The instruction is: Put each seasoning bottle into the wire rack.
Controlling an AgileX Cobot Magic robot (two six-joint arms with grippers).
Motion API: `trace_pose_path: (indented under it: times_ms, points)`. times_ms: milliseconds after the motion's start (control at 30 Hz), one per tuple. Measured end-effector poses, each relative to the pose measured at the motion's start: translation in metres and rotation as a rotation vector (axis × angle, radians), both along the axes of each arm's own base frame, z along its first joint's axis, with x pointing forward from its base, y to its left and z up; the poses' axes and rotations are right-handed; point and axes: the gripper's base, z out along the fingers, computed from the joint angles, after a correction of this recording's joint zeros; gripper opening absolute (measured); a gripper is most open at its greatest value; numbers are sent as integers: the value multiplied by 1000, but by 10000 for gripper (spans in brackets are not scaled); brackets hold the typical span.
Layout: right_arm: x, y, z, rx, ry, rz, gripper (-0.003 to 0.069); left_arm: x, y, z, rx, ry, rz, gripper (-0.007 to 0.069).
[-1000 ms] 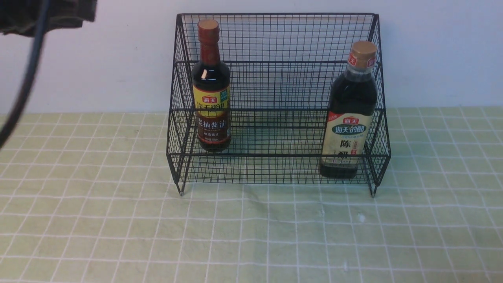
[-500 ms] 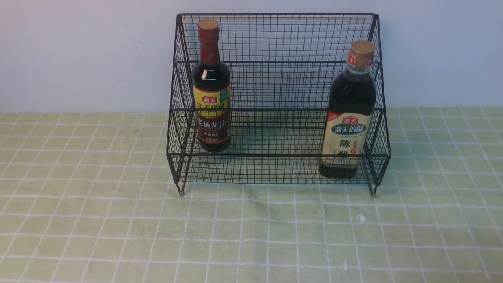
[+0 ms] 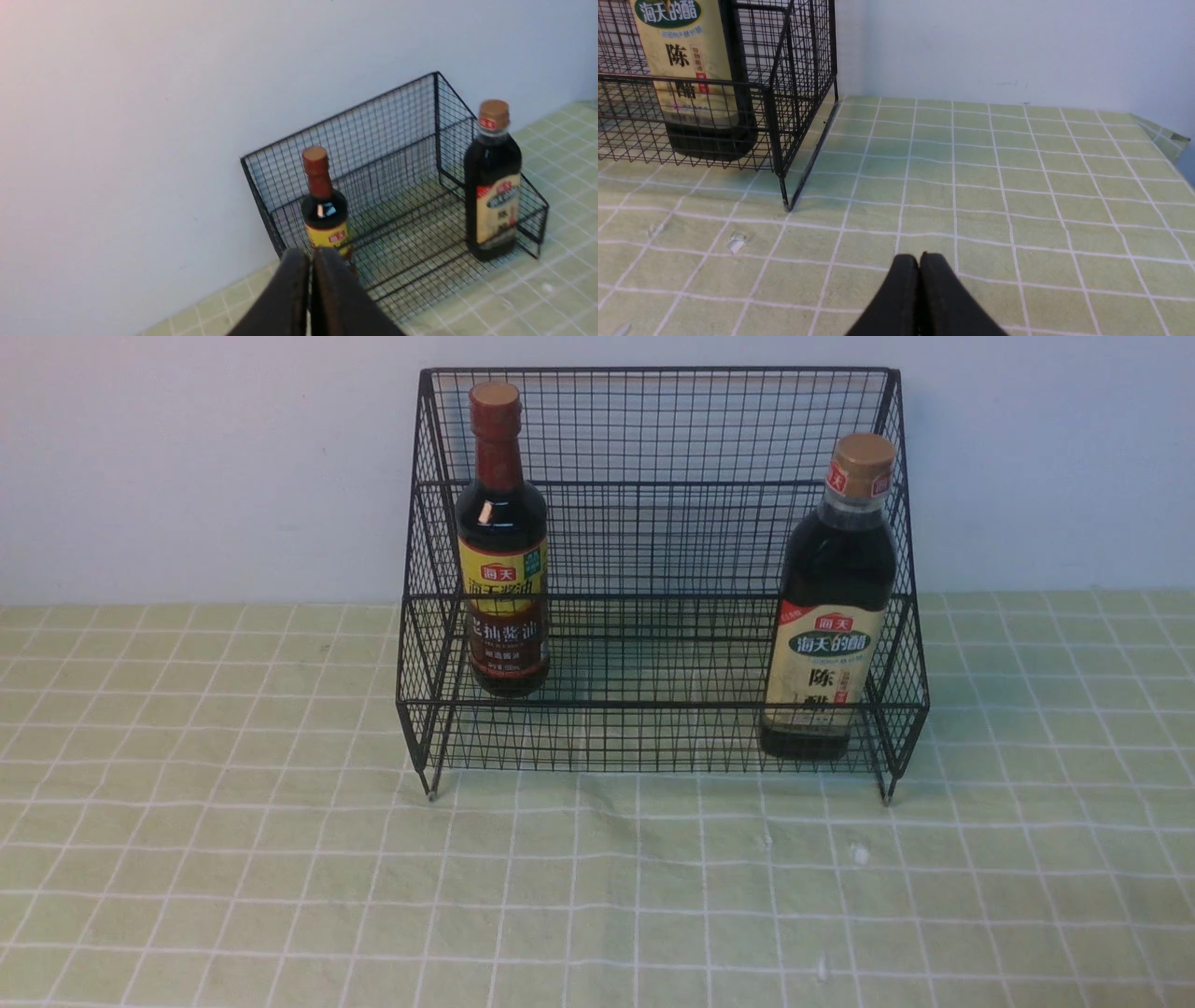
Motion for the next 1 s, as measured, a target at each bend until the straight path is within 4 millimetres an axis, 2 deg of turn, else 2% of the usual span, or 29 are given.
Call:
trace_pose_path:
  times_ms: [133,167,200,233,333,400,467,600,667,733,1000]
  points:
    - [0,0,0,0,0,0,-15,-4,7,-46,9,-116,73,-6]
    - [0,0,0,0,0,0,-15,-4,8,-61,15,-134,97,-6]
    - [0,0,0,0,0,0,-15,-3,10,-85,20,-159,123,-6]
    - [0,0,0,0,0,0,-15,0,10,-95,28,-143,133,-6]
    - [0,0,0,0,0,0,-15,-4,14,-168,-1,-190,214,-6]
    - [0,0,0,0,0,0,-15,-2,15,-202,-6,-172,250,-6]
    - [0,0,0,0,0,0,-15,-5,18,-255,-21,-158,303,-6]
    - [0,0,0,0,1,0,-15,0,19,-313,-1,-41,322,-6]
    - [0,0,0,0,1,0,-15,0,19,-326,4,10,321,-6]
    - [0,0,0,0,1,0,-15,0,19,-330,5,44,321,-6]
    - [0,0,0,0,1,0,-15,-2,18,-335,11,103,321,-6]
